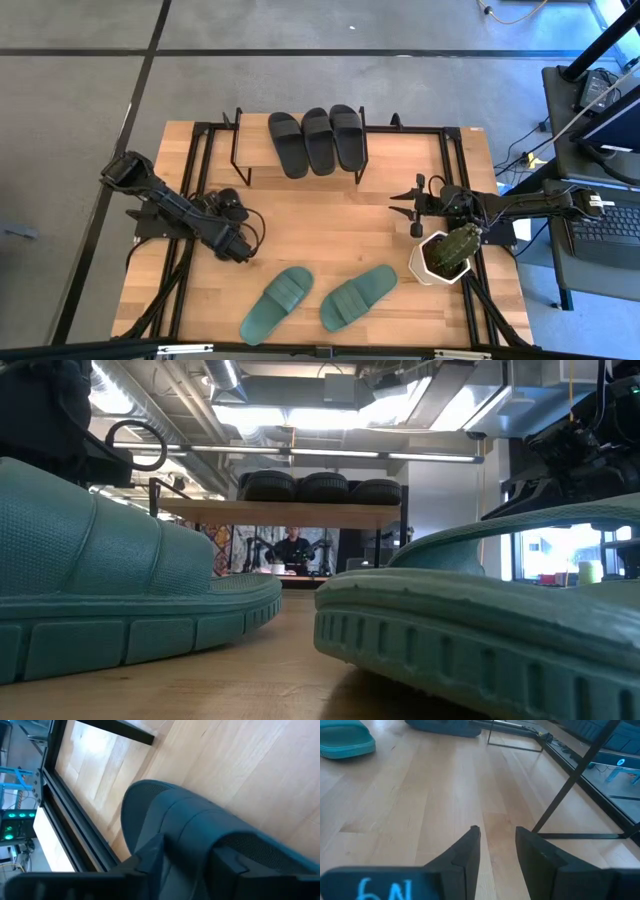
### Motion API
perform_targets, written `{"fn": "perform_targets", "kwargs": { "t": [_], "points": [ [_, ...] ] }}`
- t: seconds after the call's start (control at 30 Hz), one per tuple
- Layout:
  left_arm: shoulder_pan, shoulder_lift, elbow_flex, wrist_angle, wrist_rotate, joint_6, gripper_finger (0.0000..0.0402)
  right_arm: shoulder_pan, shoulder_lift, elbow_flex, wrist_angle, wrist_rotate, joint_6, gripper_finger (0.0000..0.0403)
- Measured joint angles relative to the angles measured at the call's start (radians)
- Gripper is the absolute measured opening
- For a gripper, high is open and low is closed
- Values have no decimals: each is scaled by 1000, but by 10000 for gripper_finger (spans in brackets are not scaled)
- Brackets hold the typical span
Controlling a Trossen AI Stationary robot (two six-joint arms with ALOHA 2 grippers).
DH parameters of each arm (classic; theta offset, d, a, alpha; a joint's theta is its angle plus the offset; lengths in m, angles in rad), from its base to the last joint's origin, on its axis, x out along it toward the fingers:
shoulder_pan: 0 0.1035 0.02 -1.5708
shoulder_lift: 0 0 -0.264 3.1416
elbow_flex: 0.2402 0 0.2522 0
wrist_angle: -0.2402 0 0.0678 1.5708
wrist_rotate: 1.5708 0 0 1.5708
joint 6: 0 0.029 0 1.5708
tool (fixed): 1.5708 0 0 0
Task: Pick and place slides into the shelf
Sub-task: Put the black slide on the shelf
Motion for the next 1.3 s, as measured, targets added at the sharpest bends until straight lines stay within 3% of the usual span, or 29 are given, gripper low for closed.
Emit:
{"fn": "perform_targets", "kwargs": {
  "t": [0.23, 0.5, 0.67, 0.9, 1.0, 1.3],
  "points": [
    [0, 0, 0, -5, -4, -1, 13, 0, 0, 0, 0, 0, 0, 126],
    [0, 1, 42, -25, 4, -7, 6, 0, 0, 0, 0, 0, -1, 126],
    [0, 1, 185, -107, 9, -4, 4, 0, 0, 0, 0, -1, -2, 126],
    [-1, 1, 485, -342, 59, -2, 3, 0, 0, 0, 0, -1, -3, 126],
    [6, -1, 608, -390, -23, 21, 2, 0, 0, 0, 0, -1, -3, 126],
    [156, 12, 876, -375, -376, 377, 2, 0, 0, 0, 0, -1, -2, 126]
  ]
}}
